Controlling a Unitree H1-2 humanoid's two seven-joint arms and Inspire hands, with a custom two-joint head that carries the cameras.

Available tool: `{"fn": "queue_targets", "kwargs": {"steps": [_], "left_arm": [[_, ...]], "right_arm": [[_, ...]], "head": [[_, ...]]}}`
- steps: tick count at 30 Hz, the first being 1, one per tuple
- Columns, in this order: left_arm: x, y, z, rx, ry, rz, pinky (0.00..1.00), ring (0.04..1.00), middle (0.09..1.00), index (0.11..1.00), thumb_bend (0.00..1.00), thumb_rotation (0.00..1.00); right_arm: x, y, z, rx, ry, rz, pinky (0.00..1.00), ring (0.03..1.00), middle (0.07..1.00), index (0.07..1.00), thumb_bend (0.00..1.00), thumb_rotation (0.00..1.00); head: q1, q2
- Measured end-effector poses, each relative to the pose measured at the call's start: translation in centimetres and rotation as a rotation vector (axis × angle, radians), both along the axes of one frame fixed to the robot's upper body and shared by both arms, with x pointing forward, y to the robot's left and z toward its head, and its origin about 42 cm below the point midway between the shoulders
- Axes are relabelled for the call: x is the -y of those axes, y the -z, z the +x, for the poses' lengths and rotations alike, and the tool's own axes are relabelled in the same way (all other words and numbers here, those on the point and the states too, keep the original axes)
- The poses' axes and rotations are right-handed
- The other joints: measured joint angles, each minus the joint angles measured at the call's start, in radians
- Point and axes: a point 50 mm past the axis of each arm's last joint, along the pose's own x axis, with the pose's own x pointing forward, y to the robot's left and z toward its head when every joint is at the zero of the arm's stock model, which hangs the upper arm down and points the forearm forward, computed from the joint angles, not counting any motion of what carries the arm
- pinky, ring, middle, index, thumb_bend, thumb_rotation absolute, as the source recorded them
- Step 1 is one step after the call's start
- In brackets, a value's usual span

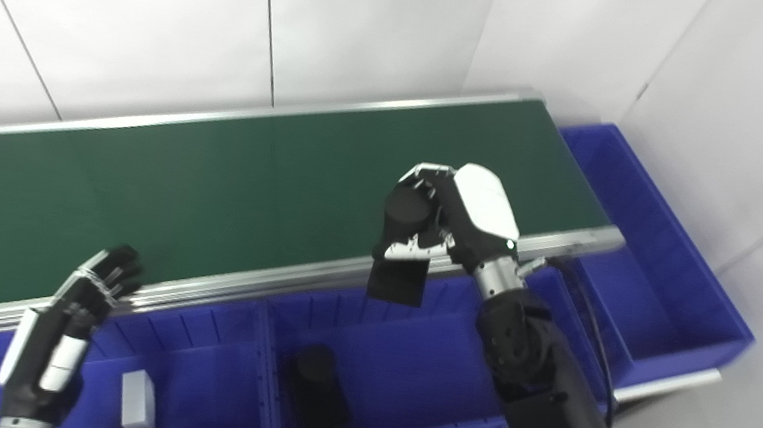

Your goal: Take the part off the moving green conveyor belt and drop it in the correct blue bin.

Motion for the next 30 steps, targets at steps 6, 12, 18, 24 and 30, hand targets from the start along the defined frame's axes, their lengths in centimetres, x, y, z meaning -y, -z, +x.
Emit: {"fn": "queue_targets", "kwargs": {"steps": [6, 12, 18, 24, 30], "left_arm": [[-1.3, -0.2, 0.8, 0.010, 0.024, -0.039, 0.83, 0.860, 0.878, 0.841, 0.57, 0.83], [-1.7, 0.2, 0.8, -0.001, 0.034, -0.042, 0.83, 0.858, 0.877, 0.840, 0.56, 0.84], [-1.3, 0.3, 0.9, 0.000, 0.035, -0.058, 0.82, 0.853, 0.870, 0.835, 0.56, 0.84], [-1.4, 0.2, 0.9, 0.003, 0.033, -0.057, 0.82, 0.854, 0.871, 0.836, 0.57, 0.85], [-1.2, -0.1, 1.0, 0.016, 0.043, -0.042, 0.81, 0.857, 0.875, 0.843, 0.60, 0.85]], "right_arm": [[1.5, 1.1, -1.9, -0.098, 0.026, -0.081, 0.25, 0.319, 0.411, 0.520, 0.52, 0.00], [2.2, 1.9, -3.0, -0.221, 0.008, -0.164, 0.22, 0.282, 0.469, 0.485, 0.53, 0.00], [2.6, 4.0, -3.3, -0.311, 0.006, -0.192, 0.24, 0.297, 0.419, 0.510, 0.52, 0.00], [3.0, 6.5, -3.7, -0.391, 0.021, -0.204, 0.26, 0.324, 0.401, 0.515, 0.52, 0.00], [2.6, 9.9, -3.5, -0.468, 0.024, -0.228, 0.24, 0.295, 0.471, 0.485, 0.53, 0.00]], "head": [[-0.020, 0.008], [-0.020, 0.014], [-0.008, 0.025], [0.000, 0.029], [0.018, 0.037]]}}
